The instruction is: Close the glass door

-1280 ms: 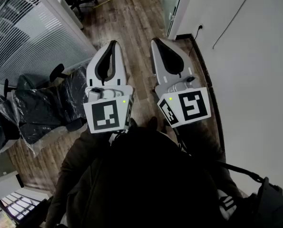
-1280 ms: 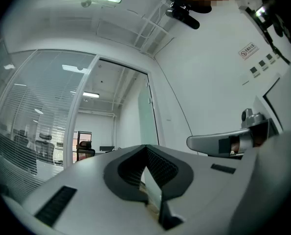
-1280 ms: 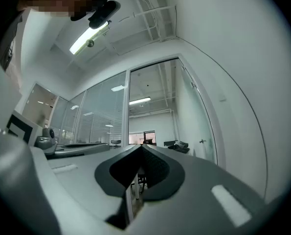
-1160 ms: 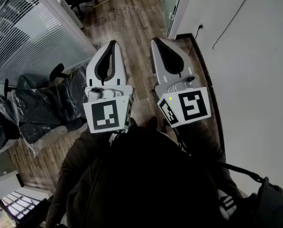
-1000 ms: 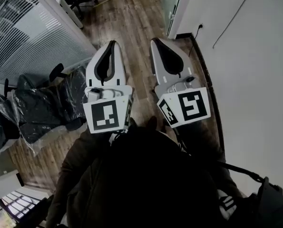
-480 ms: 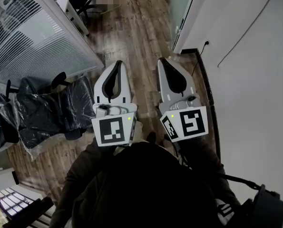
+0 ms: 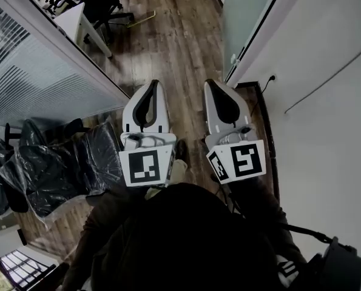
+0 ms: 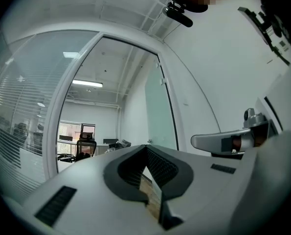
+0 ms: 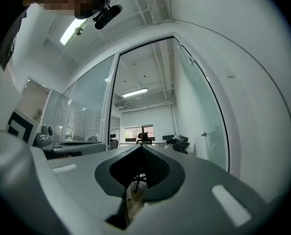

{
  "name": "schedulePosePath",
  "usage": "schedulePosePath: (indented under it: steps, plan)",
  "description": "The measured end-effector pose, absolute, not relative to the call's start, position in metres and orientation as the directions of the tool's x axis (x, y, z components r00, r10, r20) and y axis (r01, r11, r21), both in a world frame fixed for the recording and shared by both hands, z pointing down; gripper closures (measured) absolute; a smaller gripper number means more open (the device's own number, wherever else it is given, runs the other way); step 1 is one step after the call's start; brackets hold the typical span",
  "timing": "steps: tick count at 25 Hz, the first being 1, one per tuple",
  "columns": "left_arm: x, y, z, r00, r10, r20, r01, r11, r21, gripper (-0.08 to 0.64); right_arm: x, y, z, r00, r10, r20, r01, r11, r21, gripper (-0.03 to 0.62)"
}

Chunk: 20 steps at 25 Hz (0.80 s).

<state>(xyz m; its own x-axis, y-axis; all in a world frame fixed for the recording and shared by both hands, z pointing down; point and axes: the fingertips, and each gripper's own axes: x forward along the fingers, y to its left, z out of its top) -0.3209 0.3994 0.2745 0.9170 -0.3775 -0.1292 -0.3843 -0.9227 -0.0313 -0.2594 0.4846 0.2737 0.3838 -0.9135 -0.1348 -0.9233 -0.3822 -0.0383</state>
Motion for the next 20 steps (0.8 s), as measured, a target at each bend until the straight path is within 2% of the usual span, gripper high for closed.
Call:
schedulePosePath:
  steps: [8, 20]
  plan:
    - [-0.201, 0.296, 0.259, 0.941, -0.319, -0.111, -0.327, -0.943, -0.065, 0.563, -0.143, 0.376, 0.243, 0.406, -0.9, -0.158, -0.913, -0.406, -0.036, 0.591]
    - [-0.037, 0.183, 0.282, 0.952, -0.294, -0.084, -0.299, -0.953, -0.043, 0.563, 0.017, 0.262, 0.259, 0.432, -0.891, -0.139, -0.901, -0.433, -0.027, 0.591]
